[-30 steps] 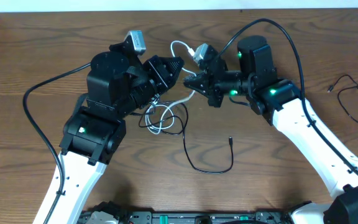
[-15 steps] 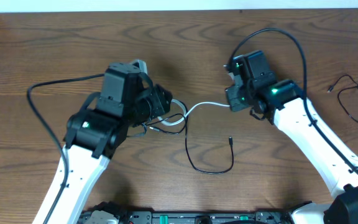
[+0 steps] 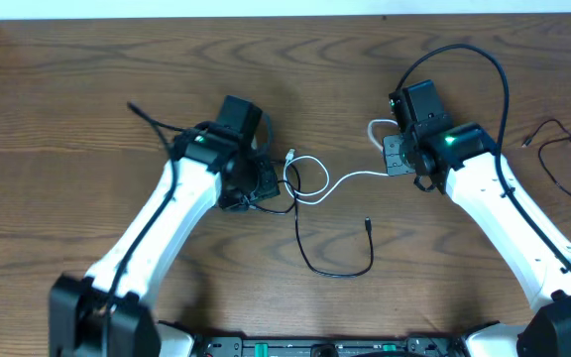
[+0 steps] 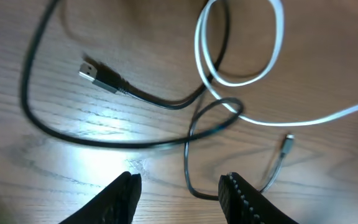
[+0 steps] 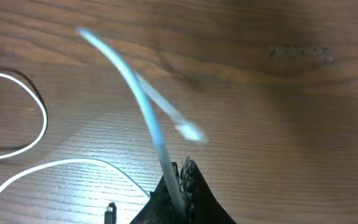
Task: Untangle cables
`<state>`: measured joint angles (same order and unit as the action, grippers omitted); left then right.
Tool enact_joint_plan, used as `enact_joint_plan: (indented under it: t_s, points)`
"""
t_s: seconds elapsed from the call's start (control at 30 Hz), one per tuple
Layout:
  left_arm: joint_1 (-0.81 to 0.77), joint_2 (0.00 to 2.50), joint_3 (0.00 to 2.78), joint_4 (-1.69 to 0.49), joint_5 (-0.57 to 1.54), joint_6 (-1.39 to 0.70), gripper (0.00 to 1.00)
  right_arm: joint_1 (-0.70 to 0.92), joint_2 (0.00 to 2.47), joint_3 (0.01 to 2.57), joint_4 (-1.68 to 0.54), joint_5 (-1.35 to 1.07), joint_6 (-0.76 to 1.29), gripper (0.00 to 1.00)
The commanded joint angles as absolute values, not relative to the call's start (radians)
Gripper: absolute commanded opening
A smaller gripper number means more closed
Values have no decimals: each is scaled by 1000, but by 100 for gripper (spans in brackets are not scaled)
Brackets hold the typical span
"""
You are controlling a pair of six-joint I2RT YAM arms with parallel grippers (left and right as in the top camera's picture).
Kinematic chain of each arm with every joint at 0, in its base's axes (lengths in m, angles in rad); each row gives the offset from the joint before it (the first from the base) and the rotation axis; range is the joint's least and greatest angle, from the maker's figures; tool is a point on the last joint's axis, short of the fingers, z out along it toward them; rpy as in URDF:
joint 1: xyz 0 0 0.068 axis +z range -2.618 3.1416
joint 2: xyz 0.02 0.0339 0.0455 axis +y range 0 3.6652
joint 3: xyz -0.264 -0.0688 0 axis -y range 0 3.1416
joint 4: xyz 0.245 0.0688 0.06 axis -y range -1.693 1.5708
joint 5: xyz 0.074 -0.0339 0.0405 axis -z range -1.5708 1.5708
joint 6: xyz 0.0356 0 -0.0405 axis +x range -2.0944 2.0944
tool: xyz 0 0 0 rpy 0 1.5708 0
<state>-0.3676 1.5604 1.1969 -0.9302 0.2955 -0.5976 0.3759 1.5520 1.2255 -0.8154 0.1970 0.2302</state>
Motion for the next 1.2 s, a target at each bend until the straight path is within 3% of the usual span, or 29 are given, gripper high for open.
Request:
enact_joint_plan:
  t_s: [0.0, 0.17, 0.37, 0.5, 0.6, 0.97, 1.17]
  points:
    - [-363, 1628, 1185, -923, 321, -584, 46, 364, 1556, 1221, -817, 218, 250, 1]
    - [-363, 1699, 1185, -865, 312, -583, 46, 364, 1556, 1204, -817, 219, 250, 1]
    - [-363, 1719, 1185, -836, 124, -584, 46, 339, 1556, 1177, -879, 382, 253, 1]
    - [-363, 1719, 1185, -846, 91, -583, 46, 253, 1556, 1163, -945, 592, 323, 1]
    - [-363, 1719, 1185, -850, 92, -583, 46, 169, 1556, 1161, -955, 598, 326, 1]
    - [-363, 1719, 1185, -855, 93, -584, 46, -53, 1556, 1161, -934, 205, 322, 1]
    - [-363, 1719, 1185, -855, 93, -583, 46, -51, 1556, 1161, -933, 7, 219, 24]
